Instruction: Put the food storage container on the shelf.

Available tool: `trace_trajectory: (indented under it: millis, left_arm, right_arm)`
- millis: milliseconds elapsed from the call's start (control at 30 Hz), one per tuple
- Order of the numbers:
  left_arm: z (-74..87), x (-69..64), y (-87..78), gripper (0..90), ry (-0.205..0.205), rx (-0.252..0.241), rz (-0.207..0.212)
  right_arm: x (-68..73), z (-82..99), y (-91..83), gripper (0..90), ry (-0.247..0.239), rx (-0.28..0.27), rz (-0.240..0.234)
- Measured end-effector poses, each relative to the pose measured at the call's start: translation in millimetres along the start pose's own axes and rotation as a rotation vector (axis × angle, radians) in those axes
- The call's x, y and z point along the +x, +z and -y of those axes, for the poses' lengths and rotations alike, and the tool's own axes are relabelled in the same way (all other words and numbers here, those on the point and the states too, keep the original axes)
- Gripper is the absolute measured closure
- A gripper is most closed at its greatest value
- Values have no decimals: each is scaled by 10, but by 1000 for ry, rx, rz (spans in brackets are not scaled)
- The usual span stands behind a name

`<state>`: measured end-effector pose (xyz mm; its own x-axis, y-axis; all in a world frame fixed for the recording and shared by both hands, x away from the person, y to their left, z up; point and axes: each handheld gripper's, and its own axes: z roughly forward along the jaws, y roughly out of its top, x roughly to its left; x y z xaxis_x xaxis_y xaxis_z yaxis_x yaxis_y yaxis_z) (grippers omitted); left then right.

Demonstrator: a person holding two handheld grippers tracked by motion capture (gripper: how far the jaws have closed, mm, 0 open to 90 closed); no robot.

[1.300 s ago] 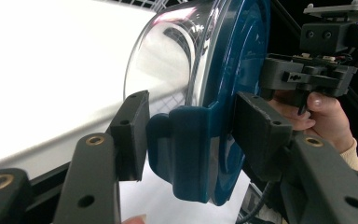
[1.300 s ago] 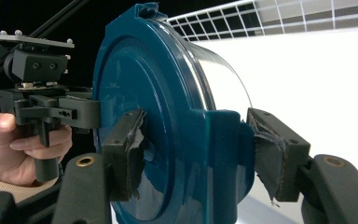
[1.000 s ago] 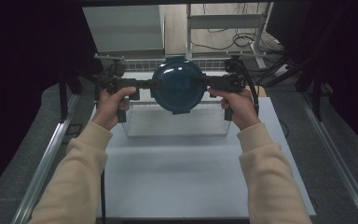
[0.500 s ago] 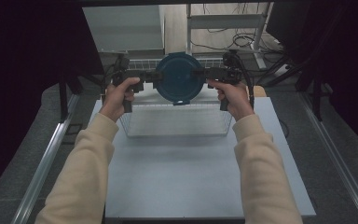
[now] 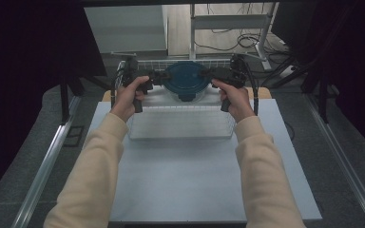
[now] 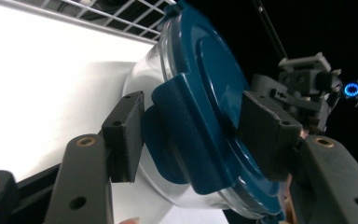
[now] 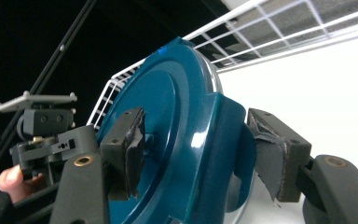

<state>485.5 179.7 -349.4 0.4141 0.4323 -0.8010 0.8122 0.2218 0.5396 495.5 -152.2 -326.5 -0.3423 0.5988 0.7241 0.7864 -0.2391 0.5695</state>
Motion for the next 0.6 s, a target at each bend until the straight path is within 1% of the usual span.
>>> trace_trajectory:
  millis: [33,100,167,200,233,267,300,333,367,400,433,467,500,533,567,600]
  left_arm:
    - [-1,-1,6,433,0,-6,-3]
    - [4,-2,19,434,6,-23,-7]
    - [8,-4,22,432,8,-27,-9]
    - [12,-10,23,427,11,-28,-13]
    - [21,-57,15,424,31,-35,-42]
    - [21,-57,15,412,31,-35,-42]
    - [29,-89,5,412,49,-42,-61]
    - [39,-150,-35,359,72,-77,-90]
    - [40,-176,-64,329,79,-97,-111]
    - [42,-197,-100,292,82,-114,-125]
    - [51,-214,-137,270,87,-122,-132]
    - [68,-237,-174,258,103,-119,-138]
    - [68,-237,-174,251,103,-119,-138]
    - [96,-269,-210,251,130,-113,-150]
    - [133,-306,-243,248,158,-106,-164]
    - [228,-367,-309,242,197,-89,-165]
  right_arm:
    - [-27,5,3,388,-4,-11,-15]
    - [-23,7,1,386,-6,-13,-13]
    - [-21,8,1,384,-8,-15,-11]
    - [-11,13,-1,371,-19,-21,-5]
    - [5,16,-5,358,-32,-21,2]
    - [30,23,-12,358,-60,-19,17]
    - [30,23,-12,321,-60,-19,17]
    - [106,44,-45,236,-120,-33,55]
    - [139,55,-68,198,-146,-42,74]
    - [168,65,-95,176,-163,-50,94]
    - [186,75,-124,174,-174,-53,111]
    - [199,83,-159,174,-180,-48,118]
    - [211,95,-205,175,-187,-42,121]
    - [211,95,-205,175,-187,-42,121]
    - [226,118,-256,175,-197,-47,121]
    - [258,186,-355,170,-237,-42,96]
